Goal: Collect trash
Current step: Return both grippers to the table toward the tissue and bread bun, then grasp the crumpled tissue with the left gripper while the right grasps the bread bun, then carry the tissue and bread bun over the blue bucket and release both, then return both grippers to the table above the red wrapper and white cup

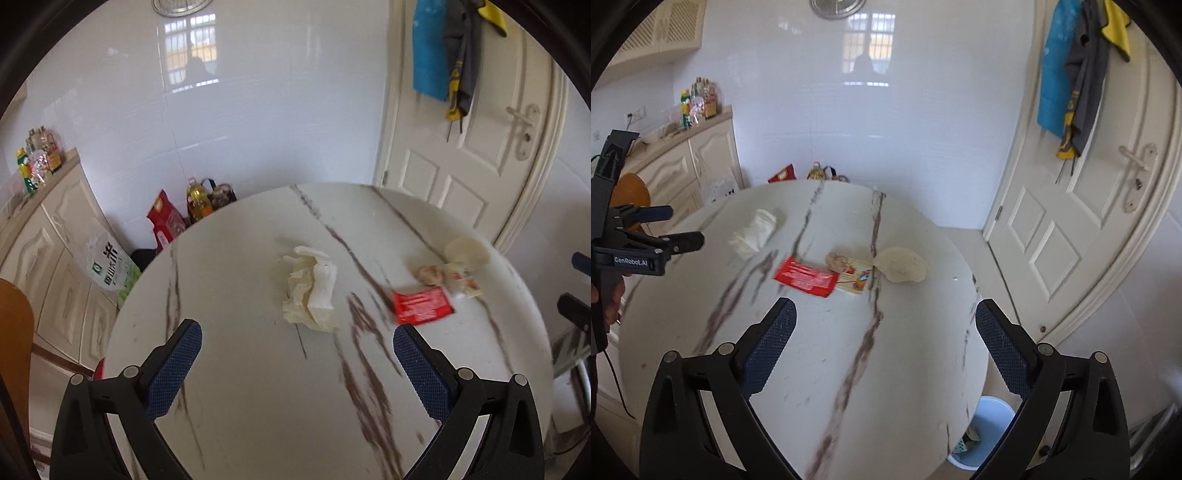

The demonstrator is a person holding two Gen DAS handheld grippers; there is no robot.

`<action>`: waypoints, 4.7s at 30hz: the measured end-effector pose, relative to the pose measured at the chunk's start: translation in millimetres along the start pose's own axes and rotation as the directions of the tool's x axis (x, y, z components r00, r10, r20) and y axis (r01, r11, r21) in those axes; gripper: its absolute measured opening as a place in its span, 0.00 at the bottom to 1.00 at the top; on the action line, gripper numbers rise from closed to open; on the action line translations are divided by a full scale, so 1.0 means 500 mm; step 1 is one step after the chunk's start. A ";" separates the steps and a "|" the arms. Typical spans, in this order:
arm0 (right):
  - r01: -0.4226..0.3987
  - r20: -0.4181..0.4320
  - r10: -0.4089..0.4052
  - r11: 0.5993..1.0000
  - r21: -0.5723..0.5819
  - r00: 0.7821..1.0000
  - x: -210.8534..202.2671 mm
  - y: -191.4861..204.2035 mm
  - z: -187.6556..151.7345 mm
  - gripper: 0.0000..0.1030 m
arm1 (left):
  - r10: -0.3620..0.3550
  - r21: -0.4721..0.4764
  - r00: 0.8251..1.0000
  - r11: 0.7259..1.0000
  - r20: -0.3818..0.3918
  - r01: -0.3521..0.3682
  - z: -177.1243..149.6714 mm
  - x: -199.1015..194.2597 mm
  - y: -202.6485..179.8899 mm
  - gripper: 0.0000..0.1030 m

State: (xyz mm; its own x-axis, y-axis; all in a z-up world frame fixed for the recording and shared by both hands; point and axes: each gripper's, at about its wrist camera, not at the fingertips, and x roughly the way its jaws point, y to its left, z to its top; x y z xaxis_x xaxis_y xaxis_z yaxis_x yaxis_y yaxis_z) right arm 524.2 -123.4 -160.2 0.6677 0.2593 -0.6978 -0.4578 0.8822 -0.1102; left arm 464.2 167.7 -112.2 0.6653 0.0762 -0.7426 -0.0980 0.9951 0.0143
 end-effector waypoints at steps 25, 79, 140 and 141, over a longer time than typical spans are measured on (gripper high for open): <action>-0.142 -0.164 0.132 0.989 -0.047 0.978 0.335 -0.085 0.046 0.90 | -0.123 0.039 0.987 0.991 -0.106 0.128 0.091 0.225 0.072 0.25; -0.211 0.055 0.206 0.969 0.127 0.977 -0.090 -0.136 -0.232 0.50 | -0.379 0.189 0.924 0.905 -0.046 0.381 -0.114 -0.181 -0.248 0.25; -0.090 0.110 0.064 0.963 0.253 0.992 -0.167 -0.317 -0.255 0.81 | -0.133 0.301 0.991 0.945 0.000 0.127 -0.014 0.053 -0.408 0.98; -0.097 0.106 0.073 0.966 0.238 0.992 -0.153 -0.299 -0.237 0.81 | -0.114 0.294 0.993 0.949 -0.011 0.113 -0.016 0.056 -0.382 0.98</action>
State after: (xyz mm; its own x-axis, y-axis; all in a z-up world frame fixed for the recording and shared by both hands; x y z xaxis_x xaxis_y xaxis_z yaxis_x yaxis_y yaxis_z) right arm 472.2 -321.4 -174.1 0.6908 0.3635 -0.6250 -0.3674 0.9210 0.1295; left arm 495.9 -20.7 -141.1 0.6638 -0.0387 -0.7469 0.1996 0.9716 0.1271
